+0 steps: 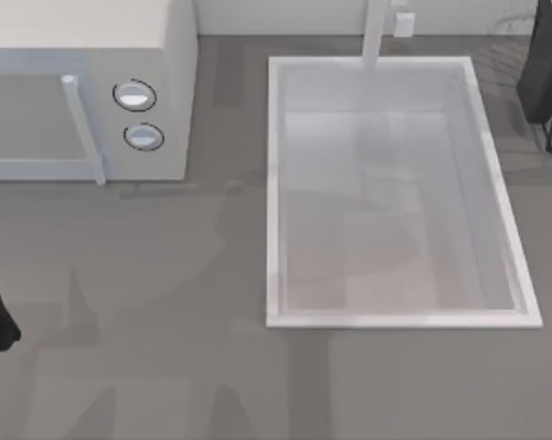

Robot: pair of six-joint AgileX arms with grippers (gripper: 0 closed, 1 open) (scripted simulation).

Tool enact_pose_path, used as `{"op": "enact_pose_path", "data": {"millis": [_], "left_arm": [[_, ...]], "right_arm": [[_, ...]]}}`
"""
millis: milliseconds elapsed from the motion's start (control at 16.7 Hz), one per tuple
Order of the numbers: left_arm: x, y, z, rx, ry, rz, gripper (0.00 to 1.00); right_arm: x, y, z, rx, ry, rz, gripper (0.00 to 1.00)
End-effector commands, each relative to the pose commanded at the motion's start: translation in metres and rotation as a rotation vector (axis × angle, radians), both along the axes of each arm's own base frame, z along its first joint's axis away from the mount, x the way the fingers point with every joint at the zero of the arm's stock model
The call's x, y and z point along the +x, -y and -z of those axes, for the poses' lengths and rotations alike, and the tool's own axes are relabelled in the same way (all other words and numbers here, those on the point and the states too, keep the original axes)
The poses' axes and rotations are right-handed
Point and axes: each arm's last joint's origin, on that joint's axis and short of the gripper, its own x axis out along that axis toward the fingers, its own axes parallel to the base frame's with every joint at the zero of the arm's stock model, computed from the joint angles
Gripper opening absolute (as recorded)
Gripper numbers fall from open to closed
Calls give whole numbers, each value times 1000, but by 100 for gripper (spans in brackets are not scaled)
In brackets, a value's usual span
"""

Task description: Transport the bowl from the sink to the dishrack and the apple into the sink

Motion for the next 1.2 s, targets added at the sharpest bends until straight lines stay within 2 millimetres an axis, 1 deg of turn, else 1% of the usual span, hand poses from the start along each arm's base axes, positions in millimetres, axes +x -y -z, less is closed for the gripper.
{"op": "enact_pose_path", "data": {"millis": [180, 240, 360, 420, 540, 660, 780, 900, 1020, 1140, 1200], "left_arm": [[0, 0, 0, 0, 0, 0, 100], [0, 0, 0, 0, 0, 0, 100], [0, 0, 0, 0, 0, 0, 100], [0, 0, 0, 0, 0, 0, 100], [0, 0, 0, 0, 0, 0, 100], [0, 0, 0, 0, 0, 0, 100], [0, 0, 0, 0, 0, 0, 100], [0, 0, 0, 0, 0, 0, 100], [0, 0, 0, 0, 0, 0, 100], [0, 0, 0, 0, 0, 0, 100], [0, 0, 0, 0, 0, 0, 100]], "right_arm": [[2, 0, 1, 3, -4, 1, 0], [6, 1, 4, 4, -6, 1, 0], [20, 6, 19, 9, -15, 2, 0], [30, 9, 30, 11, -19, 4, 0], [51, 14, 58, 12, -21, 6, 0], [72, 17, 91, 6, -10, 6, 0], [87, 15, 126, -2, 6, 6, 0], [96, 11, 158, -5, 13, 4, 0], [99, 6, 182, -4, 9, 1, 0], [100, 2, 197, -1, 2, 0, 0], [100, 1, 200, 0, 0, 0, 0]]}}
